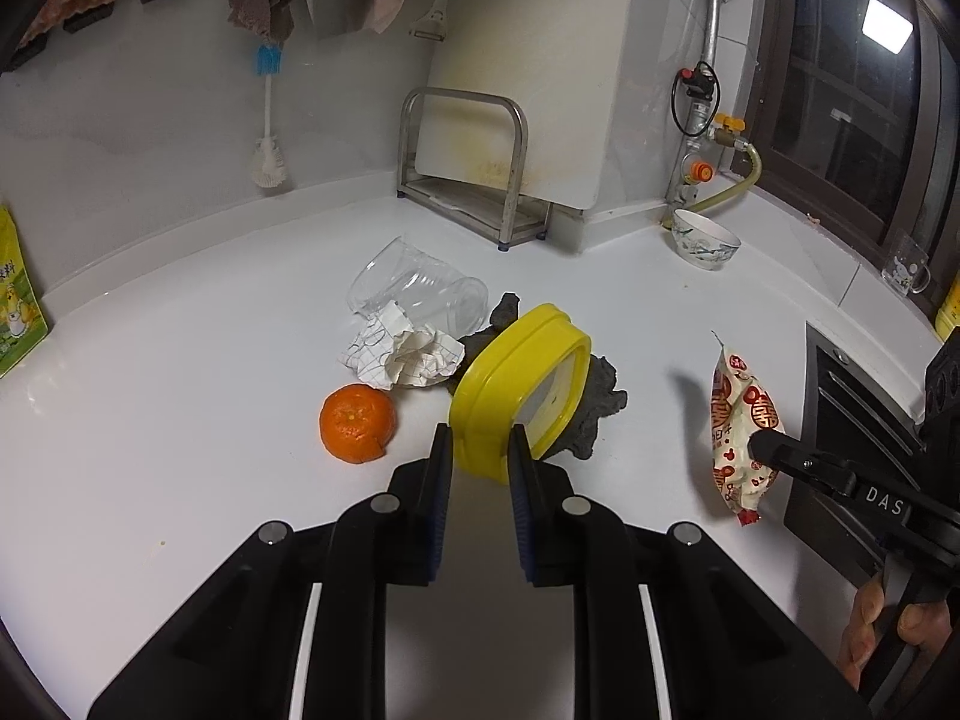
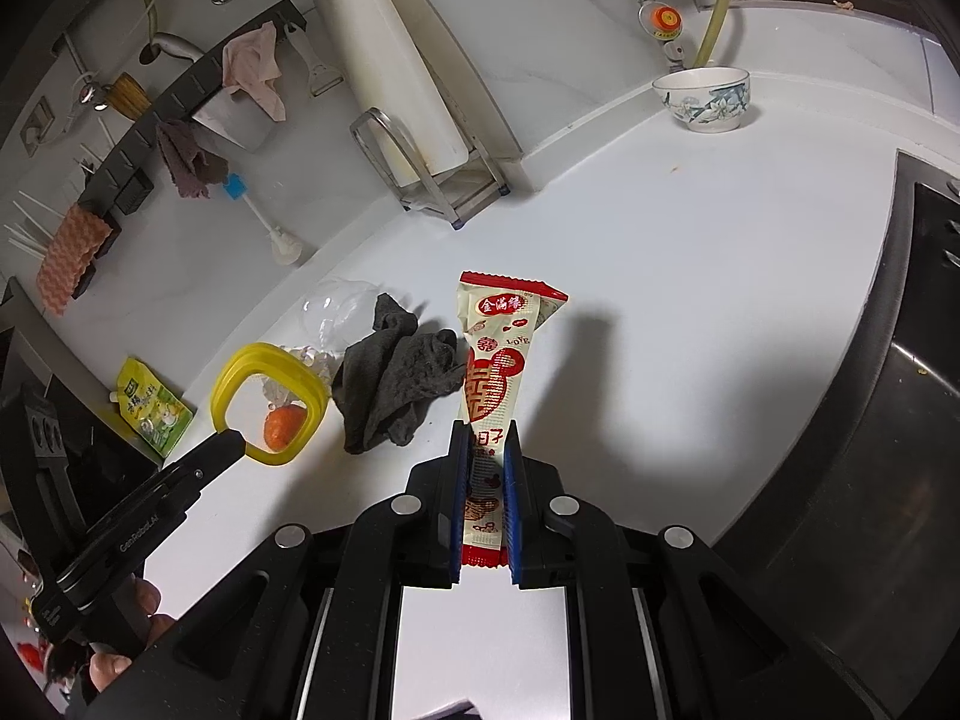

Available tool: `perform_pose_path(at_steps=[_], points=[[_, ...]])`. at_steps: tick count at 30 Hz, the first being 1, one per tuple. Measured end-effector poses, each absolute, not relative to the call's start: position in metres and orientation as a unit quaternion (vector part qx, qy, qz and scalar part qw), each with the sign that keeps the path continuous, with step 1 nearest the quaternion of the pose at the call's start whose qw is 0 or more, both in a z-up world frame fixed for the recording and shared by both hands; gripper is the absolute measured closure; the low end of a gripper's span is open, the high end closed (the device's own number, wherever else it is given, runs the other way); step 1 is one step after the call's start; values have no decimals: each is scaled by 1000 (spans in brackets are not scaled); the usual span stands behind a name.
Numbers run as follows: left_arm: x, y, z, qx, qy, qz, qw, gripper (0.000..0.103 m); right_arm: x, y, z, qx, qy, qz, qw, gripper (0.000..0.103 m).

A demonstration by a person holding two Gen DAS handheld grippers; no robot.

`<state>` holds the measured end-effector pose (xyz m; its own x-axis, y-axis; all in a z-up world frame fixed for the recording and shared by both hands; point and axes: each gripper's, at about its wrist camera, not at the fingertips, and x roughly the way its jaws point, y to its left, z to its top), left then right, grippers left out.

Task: Collect trash
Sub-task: 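Grasp the yellow-lidded plastic container with the left tool, then carry the wrapper and yellow container over the grey bin and open both tools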

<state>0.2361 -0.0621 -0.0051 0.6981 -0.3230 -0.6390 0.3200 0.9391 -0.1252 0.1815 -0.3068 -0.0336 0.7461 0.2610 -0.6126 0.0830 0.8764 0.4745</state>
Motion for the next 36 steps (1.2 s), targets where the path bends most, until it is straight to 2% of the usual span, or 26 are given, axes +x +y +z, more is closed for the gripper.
perform_pose_path(at_steps=[15,29,36], points=[[187,-43,9,-4,333,-167,928,84,136,-282,-21,228,354,53,905,92],[79,-25,21,9,316,-176,932,84,33,-244,-17,214,360,66,905,93],[23,-24,10,1,334,-188,924,84,-25,-231,-27,206,369,64,904,93]])
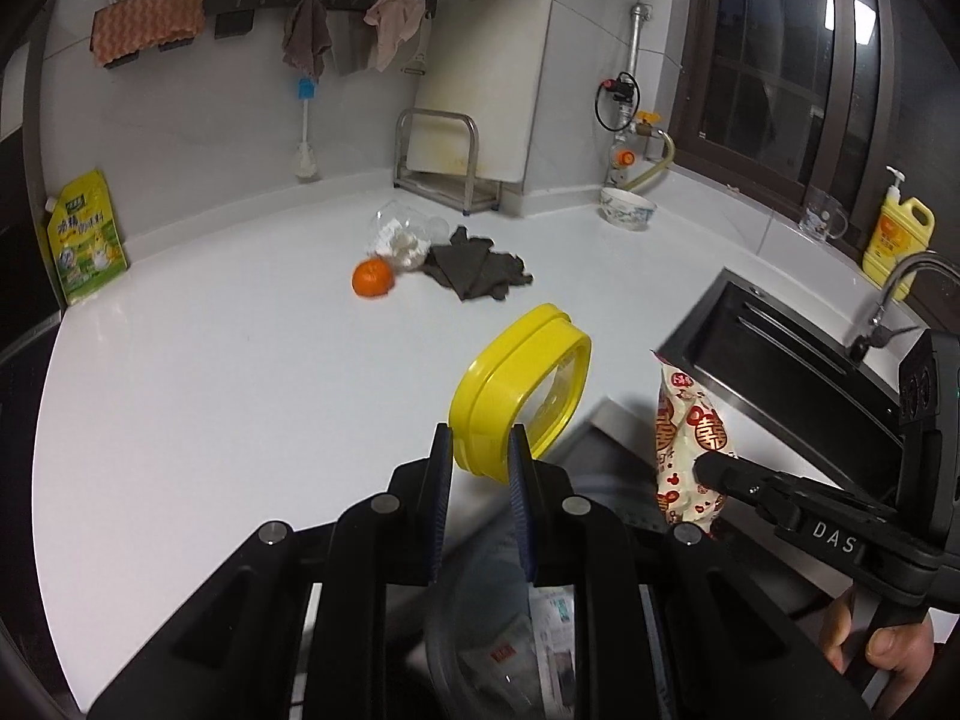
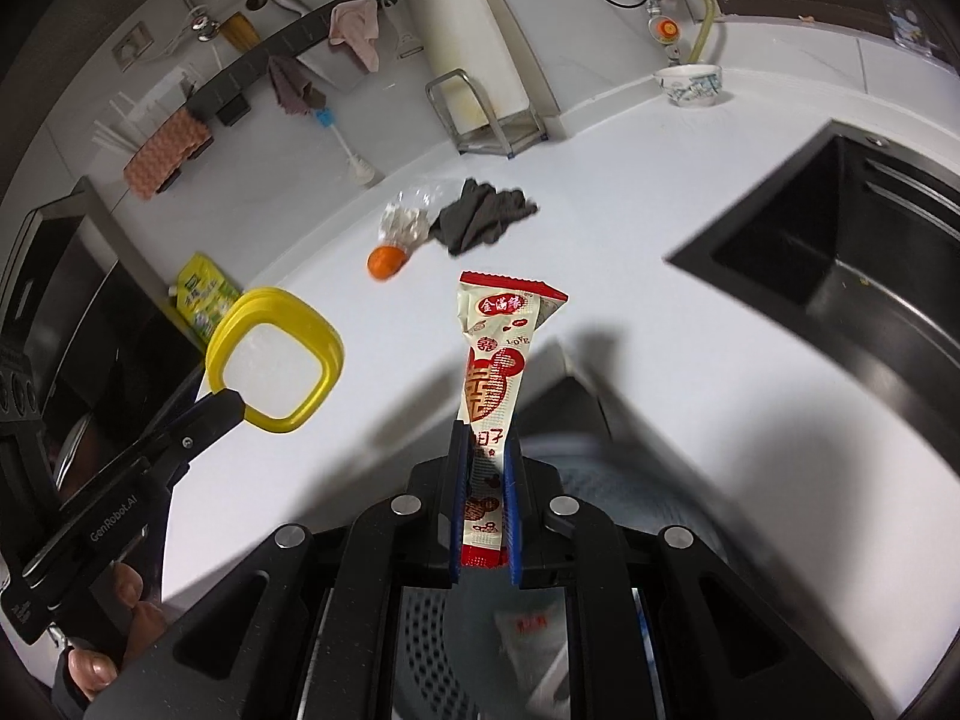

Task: Collect trash
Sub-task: 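Carry the wrapper and yellow container over the grey bin and open both tools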

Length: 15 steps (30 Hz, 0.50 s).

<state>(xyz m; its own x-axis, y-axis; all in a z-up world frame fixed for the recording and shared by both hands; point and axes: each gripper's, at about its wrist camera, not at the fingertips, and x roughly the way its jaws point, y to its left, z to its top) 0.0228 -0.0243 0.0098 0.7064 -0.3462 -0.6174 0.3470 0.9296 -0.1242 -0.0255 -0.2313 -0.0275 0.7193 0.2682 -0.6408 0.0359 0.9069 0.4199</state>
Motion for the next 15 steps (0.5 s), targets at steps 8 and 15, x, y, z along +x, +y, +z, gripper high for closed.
perform_pose_path(at_steps=[8,15], points=[[-25,-34,-10,2,359,-199,912,84,-78,-226,-53,191,388,48,900,93],[-36,-49,-40,10,390,-200,899,84,-100,-233,-84,195,403,29,894,93]])
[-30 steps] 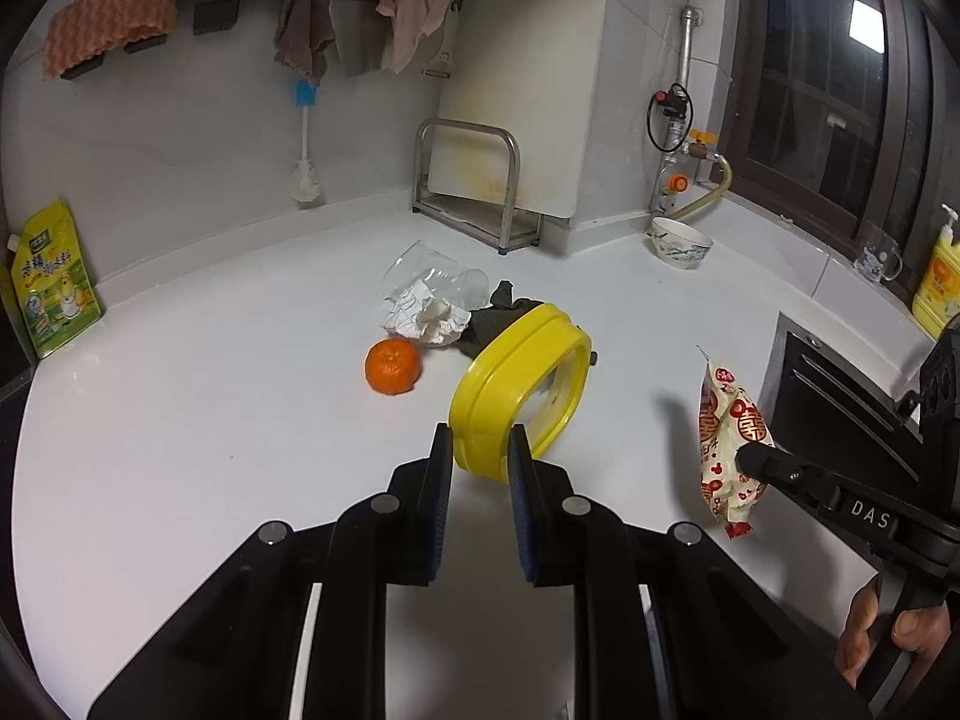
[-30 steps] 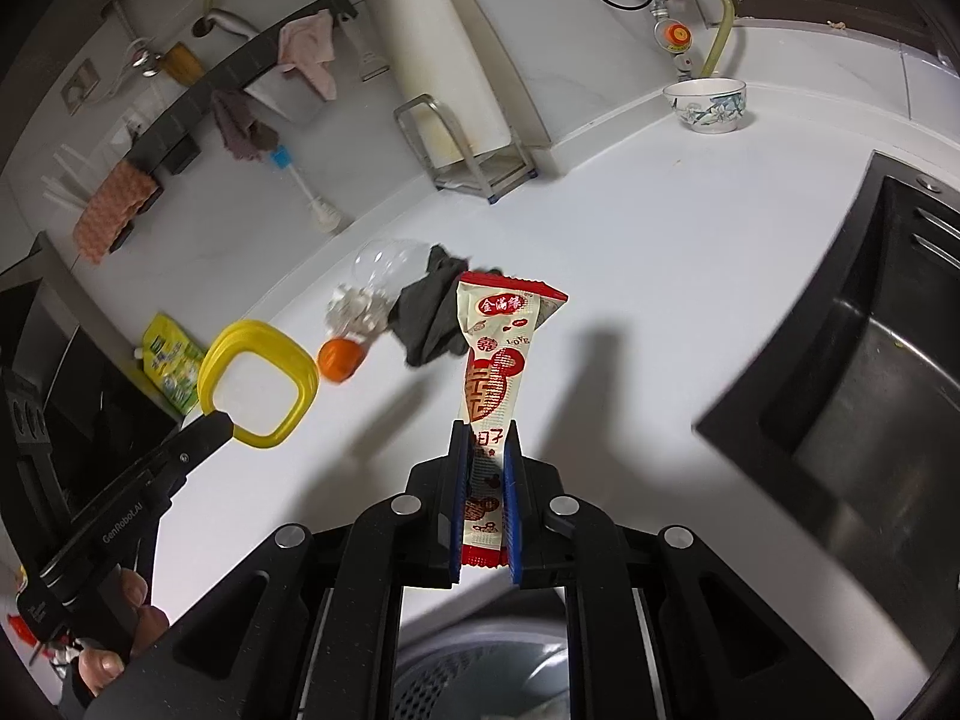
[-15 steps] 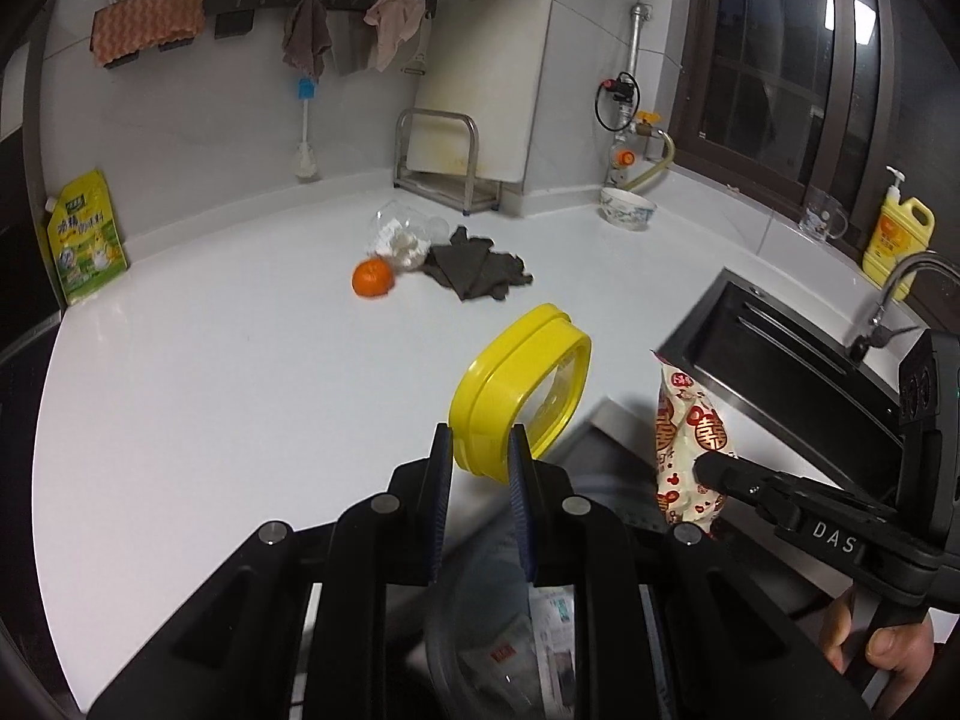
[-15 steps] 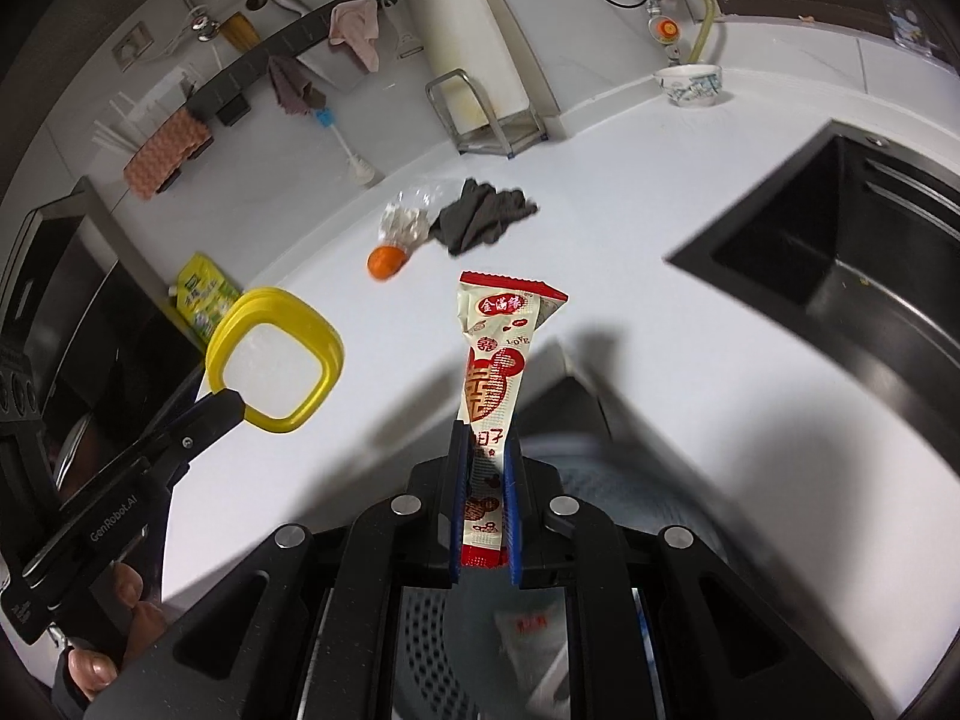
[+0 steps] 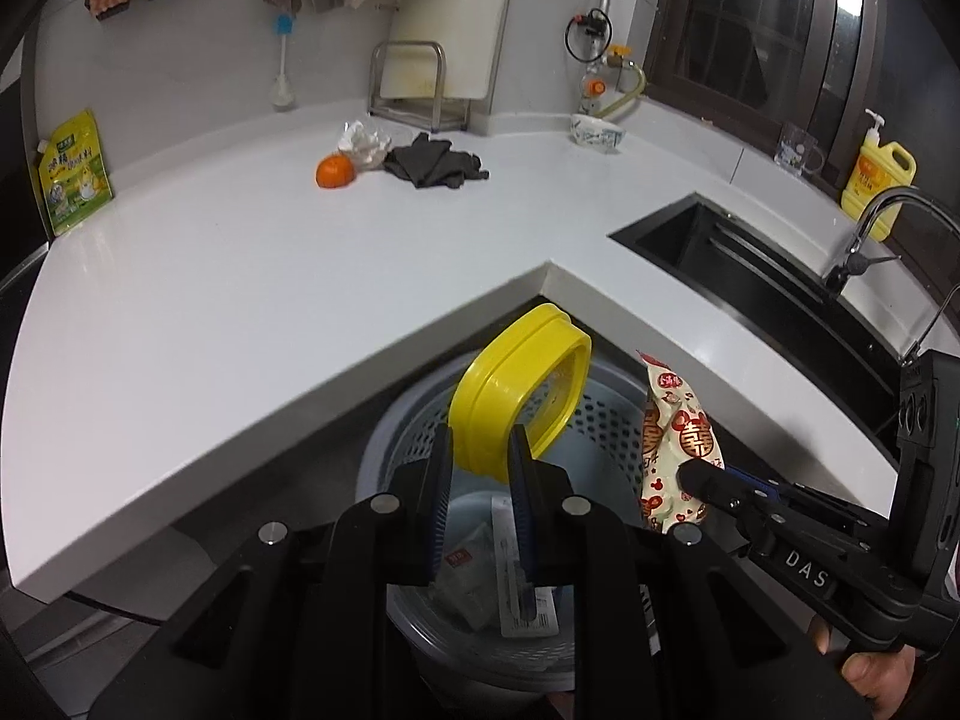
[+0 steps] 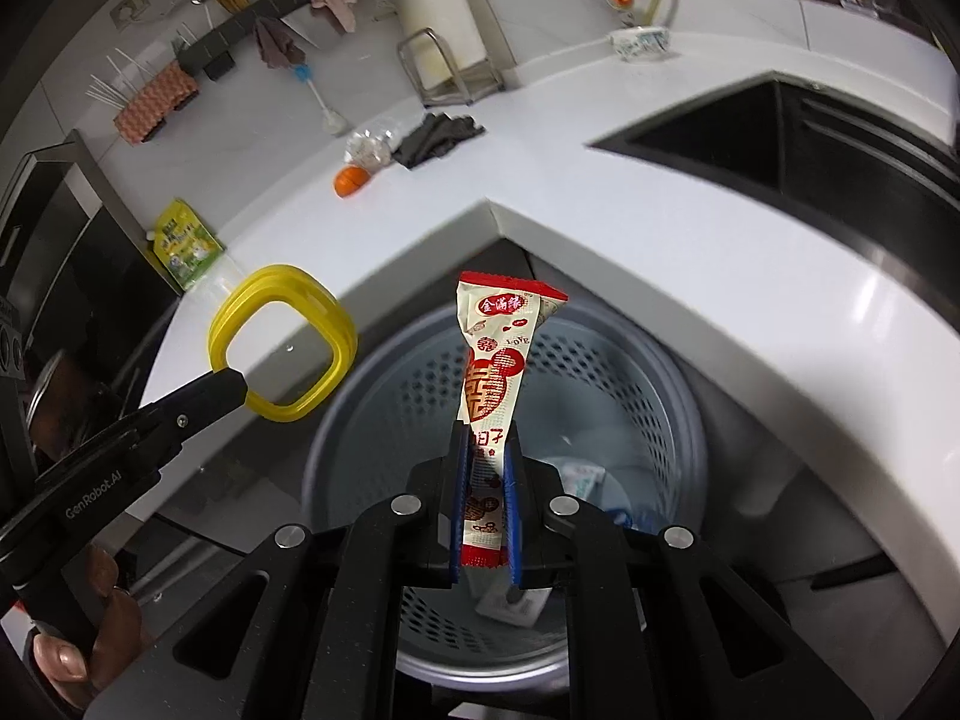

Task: Collect trash
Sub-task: 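Carry the wrapper and yellow container over the grey bin and open both tools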

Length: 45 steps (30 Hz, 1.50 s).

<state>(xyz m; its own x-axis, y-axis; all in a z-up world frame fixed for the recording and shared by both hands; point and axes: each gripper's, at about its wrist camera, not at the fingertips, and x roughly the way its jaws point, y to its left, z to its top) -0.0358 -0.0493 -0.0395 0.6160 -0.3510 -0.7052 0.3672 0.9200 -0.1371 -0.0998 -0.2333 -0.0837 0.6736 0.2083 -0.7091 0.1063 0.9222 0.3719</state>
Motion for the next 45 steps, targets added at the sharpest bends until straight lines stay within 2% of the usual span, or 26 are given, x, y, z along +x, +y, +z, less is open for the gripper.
perform_pose_path(at_steps=[12,29,31,34,36,37,45], points=[[-28,-67,-86,31,437,-186,880,84,-95,-230,-123,165,439,11,883,93],[-17,-64,-107,19,475,-182,861,84,-84,-229,-133,160,457,7,875,92],[-17,-63,-108,18,477,-179,860,83,-84,-228,-132,161,456,8,875,86],[-17,-62,-110,19,478,-177,860,67,-85,-229,-131,160,455,7,876,83],[-18,-61,-109,19,476,-174,862,48,-86,-230,-132,161,454,5,877,81],[-19,-60,-109,17,475,-173,863,45,-86,-231,-132,162,453,3,877,81],[-19,-57,-108,15,474,-166,865,43,-88,-231,-131,165,450,4,878,77]])
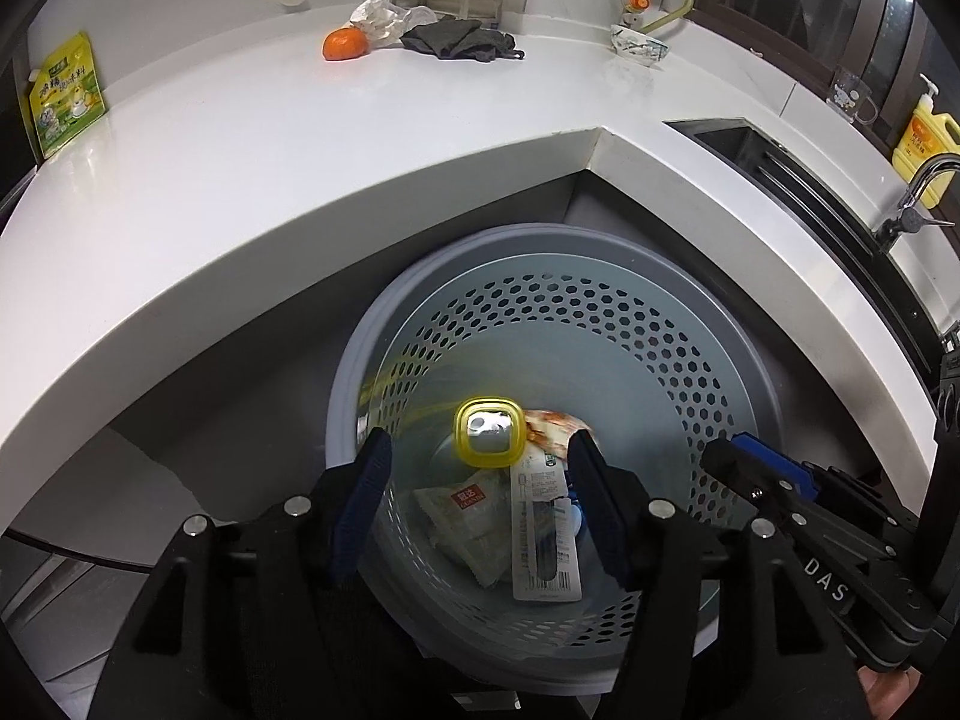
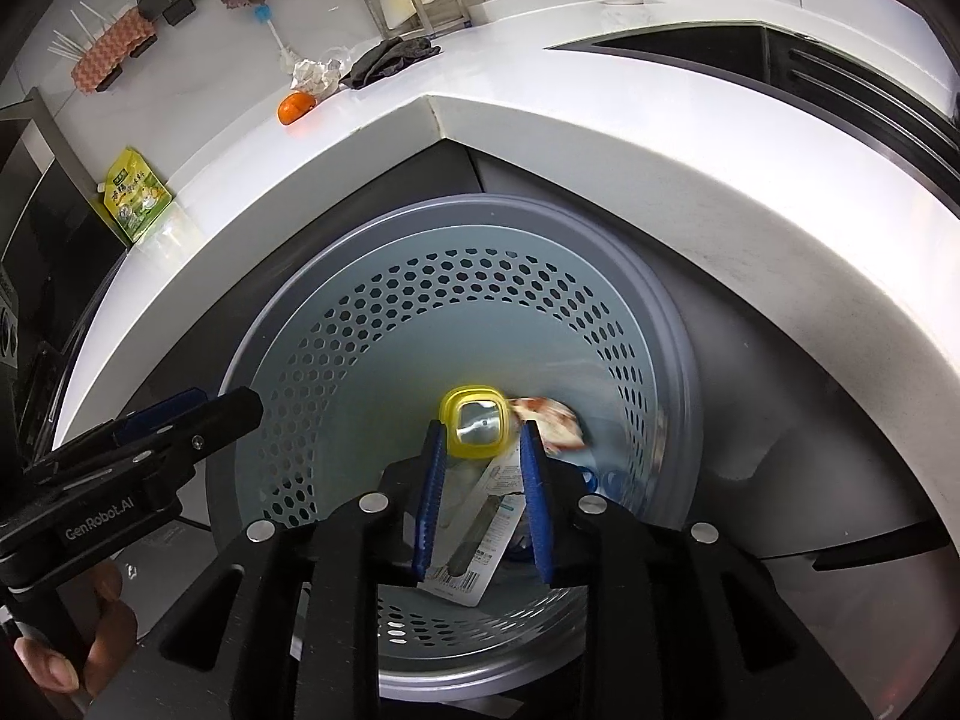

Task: Collect trash
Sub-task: 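Carry the wrapper and yellow container over the grey bin and open both tools, then move both tools back toward the grey cloth and the orange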

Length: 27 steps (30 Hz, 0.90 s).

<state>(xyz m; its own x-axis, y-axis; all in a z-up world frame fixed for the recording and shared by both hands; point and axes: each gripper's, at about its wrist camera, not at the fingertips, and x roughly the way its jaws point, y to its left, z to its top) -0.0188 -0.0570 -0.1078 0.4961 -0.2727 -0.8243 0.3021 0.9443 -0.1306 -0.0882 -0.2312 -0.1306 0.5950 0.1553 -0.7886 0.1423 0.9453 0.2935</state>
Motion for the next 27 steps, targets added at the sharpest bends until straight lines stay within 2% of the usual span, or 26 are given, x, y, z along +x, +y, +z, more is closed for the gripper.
perform_pose_path(at_steps=[7,9,15,22,27], points=[[-20,-56,-104,18,466,-161,870,37,-90,-234,-128,171,444,3,879,70],[-20,-55,-103,19,464,-158,871,35,-91,-235,-126,171,442,3,881,64],[-21,-48,-95,19,452,-146,880,28,-93,-235,-120,167,435,2,885,59],[-17,-35,-71,18,425,-129,896,18,-92,-228,-102,147,415,8,898,49],[-9,-25,-47,16,398,-114,910,11,-84,-223,-85,128,391,21,911,38]])
